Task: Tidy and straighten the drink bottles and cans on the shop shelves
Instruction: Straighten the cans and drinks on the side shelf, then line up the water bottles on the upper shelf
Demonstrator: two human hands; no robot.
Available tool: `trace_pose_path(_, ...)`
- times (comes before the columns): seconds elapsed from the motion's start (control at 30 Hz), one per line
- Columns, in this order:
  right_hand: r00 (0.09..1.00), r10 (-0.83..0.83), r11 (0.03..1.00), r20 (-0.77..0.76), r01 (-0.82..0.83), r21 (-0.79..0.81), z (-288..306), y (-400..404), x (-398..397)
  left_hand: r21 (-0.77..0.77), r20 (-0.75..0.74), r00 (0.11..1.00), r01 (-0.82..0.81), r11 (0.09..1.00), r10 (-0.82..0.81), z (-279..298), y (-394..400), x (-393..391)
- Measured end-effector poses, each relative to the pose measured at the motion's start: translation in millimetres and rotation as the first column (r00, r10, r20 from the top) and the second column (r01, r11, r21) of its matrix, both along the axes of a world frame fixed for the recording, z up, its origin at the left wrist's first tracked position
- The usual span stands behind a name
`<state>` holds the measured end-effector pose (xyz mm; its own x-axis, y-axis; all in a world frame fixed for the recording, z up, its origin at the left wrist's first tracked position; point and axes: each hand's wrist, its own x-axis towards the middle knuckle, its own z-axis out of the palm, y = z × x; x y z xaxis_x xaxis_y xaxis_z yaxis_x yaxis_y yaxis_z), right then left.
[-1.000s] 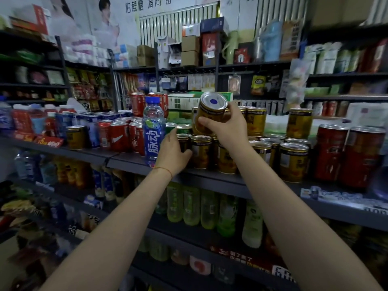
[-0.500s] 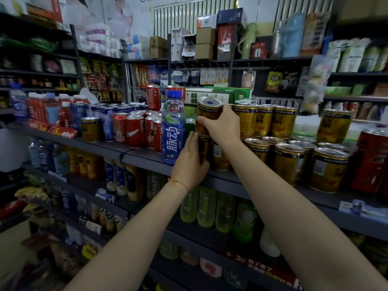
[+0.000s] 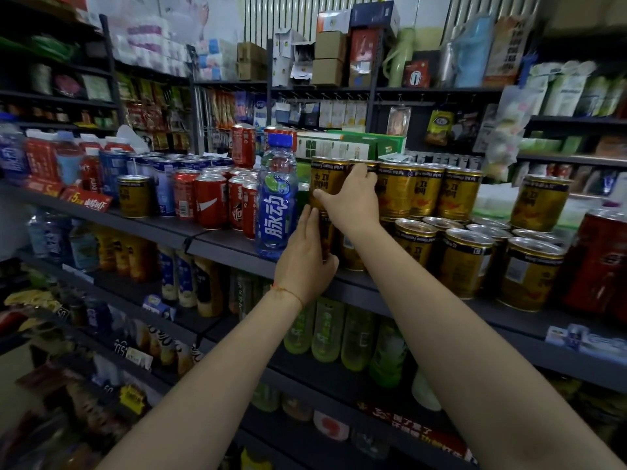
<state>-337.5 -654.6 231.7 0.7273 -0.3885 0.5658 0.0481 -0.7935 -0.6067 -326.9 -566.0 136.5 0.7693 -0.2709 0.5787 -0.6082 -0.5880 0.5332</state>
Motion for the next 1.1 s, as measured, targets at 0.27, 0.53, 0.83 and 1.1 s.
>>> trace_pose_path(0.27,0.877,0.270,0.963,0.397,-0.248,-0.108,-50,34,-37,-0.212,0.166,0.981,-0.060,0.975,0.096,-11,63,-29)
trace_pose_path(0.53,0.654,0.702,0.707,-0.281,-0.688,0.163,-161,135,3,0.129,-0.523,0.789,-0.300,0.945,0.322,-111,217,5)
trace_pose_path(0.83,0.534,0.669,0.700,-0.517,-0.686,0.197,-244,300,152,-0.310,-0.629,0.736,-0.532,0.788,0.250,-175,375,106)
trace_pose_path(1.1,0.558,0.679,0.730,-0.477,-0.585,0.354,-247,479,322,-0.295,-0.724,0.655,-0.578,0.761,0.217,-185,533,266)
